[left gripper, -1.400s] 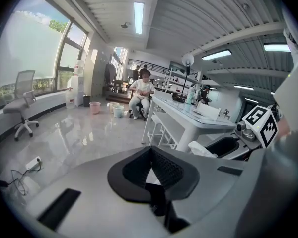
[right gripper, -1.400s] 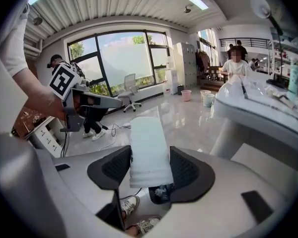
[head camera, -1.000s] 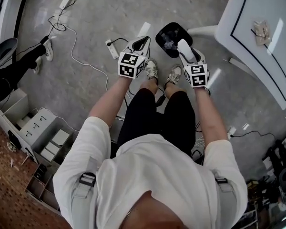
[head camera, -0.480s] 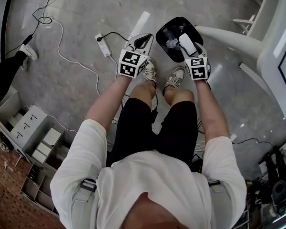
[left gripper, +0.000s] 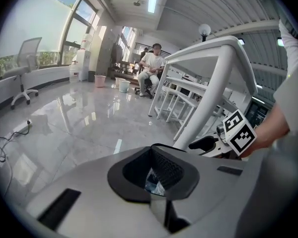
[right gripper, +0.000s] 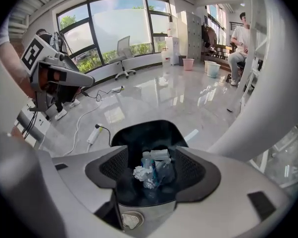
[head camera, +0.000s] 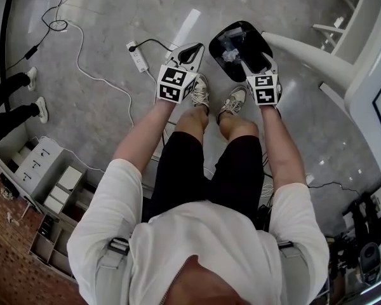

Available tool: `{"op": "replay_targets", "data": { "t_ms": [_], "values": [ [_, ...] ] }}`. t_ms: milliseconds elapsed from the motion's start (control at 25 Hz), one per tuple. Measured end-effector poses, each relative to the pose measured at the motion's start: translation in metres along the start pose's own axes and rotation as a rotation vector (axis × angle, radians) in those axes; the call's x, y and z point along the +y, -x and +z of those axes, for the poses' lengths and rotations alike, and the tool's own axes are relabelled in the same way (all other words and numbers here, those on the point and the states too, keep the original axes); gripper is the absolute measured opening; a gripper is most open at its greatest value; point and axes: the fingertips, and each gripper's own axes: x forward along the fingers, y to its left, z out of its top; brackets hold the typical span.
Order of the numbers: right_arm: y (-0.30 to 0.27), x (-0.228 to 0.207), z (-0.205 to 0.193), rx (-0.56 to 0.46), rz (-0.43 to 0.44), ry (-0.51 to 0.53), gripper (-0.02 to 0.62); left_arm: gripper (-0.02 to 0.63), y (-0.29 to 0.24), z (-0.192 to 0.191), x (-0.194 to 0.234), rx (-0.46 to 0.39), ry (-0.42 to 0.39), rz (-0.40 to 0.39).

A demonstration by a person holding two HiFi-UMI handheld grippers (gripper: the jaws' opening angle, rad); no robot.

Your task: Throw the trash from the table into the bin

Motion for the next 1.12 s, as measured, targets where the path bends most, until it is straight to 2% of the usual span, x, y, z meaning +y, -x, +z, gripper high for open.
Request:
{"op": "replay_targets", "data": {
  "t_ms": [240,600,960,1120],
  "values": [
    [0.054,0.024,0.052,-0.105,0.064,-0.050,0.284,0.011,0.030,0.045,-0.015,-0.017,-0.010,0.000],
    [0.168,0.053,0.136,-0.228,0.075,-0.084,0.277,0.011,0.097,0.139,-0.041,-0.076,-0.043,0.001],
    [0.292,0.063,0.221,-0.399,0.038,-0.096,0.179,0.011,0.165,0.240,-0.075,-0.179,-0.082,-0.019],
    [0.348,0.052,0.253,-0.486,-0.022,-0.141,0.095,0.011,0.190,0.272,-0.094,-0.218,-0.092,-0.042]
  ]
}}
